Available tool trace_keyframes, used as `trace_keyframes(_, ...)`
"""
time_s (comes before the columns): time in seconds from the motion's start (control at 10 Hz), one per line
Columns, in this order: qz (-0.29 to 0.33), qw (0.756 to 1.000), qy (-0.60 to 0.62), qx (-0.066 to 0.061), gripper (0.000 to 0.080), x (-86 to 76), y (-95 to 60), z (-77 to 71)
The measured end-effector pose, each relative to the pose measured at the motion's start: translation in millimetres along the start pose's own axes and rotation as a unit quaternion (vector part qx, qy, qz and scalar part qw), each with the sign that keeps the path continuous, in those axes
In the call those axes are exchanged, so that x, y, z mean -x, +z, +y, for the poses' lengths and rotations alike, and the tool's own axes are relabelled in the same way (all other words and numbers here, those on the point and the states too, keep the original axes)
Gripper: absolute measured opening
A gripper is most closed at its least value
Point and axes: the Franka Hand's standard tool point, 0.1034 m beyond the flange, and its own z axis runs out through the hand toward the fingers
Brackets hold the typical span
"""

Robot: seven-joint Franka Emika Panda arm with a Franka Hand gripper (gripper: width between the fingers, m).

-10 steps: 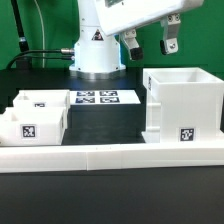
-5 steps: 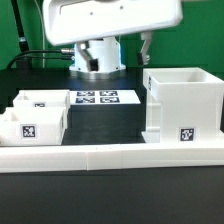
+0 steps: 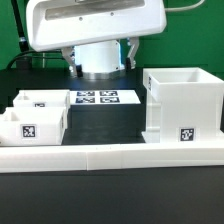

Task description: Assemble drawer

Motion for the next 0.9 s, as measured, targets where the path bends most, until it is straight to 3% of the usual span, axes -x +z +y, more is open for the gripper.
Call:
trace_keyframes(0.4,-0.002,0.999,0.031,0.031,0.0649,43.5,30.7,33.0)
trace_keyframes(0.5,-0.003,0.999,0.017,0.029,0.0649,51.3,35.0,44.8)
trace_keyframes(0.9,-0.003,0.999,0.028,0.029,0.0649,51.7,34.6,47.0)
